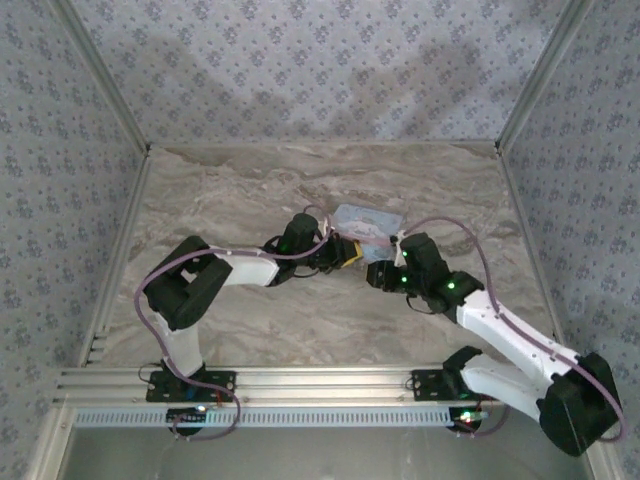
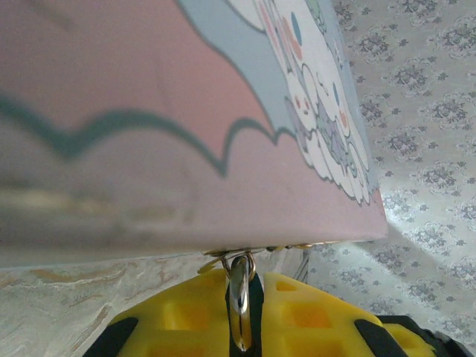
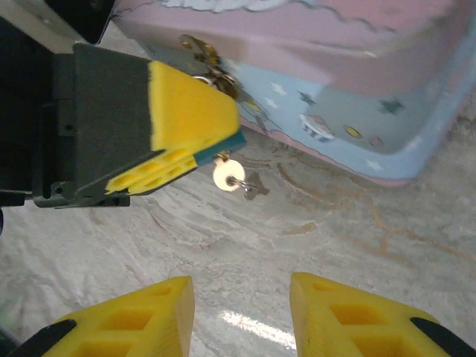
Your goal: Unlock the padlock with the key
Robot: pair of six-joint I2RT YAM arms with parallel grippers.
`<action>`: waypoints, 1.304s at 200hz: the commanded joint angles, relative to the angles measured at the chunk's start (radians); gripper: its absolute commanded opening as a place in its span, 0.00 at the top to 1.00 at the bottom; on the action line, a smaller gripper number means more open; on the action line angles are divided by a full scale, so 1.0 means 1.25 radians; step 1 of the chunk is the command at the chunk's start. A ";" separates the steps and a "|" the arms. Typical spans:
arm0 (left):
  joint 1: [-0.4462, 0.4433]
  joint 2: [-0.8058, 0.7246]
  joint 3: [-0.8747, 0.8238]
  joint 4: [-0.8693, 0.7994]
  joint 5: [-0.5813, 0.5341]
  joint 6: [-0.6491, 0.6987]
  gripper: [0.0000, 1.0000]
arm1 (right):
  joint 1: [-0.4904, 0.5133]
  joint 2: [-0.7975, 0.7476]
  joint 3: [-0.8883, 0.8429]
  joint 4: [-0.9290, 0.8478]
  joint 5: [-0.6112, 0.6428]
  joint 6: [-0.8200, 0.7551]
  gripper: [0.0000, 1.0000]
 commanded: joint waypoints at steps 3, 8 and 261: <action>-0.005 -0.032 0.003 0.005 0.028 -0.008 1.00 | 0.036 0.046 0.055 -0.049 0.105 -0.091 0.58; -0.006 -0.032 0.004 0.005 0.028 -0.009 1.00 | 0.040 0.058 0.063 -0.050 0.109 -0.098 0.57; 0.001 -0.042 0.039 -0.014 0.063 -0.007 1.00 | 0.145 0.309 0.223 -0.085 0.263 -0.218 0.65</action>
